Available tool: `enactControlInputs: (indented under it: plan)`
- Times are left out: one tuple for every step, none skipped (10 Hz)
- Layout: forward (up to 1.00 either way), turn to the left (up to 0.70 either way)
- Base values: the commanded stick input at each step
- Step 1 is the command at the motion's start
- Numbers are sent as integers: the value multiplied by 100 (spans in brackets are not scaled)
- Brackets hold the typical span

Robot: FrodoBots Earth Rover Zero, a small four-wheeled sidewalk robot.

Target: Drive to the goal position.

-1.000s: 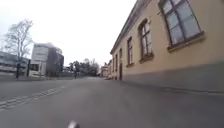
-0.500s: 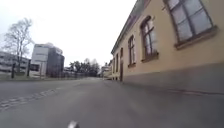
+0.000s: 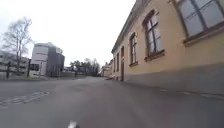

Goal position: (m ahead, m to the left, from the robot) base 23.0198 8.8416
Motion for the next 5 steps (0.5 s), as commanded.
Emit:
enactControlInputs:
  plan:
    - [100,0]
    - [100,0]
    - [100,0]
    - [100,0]
    - [100,0]
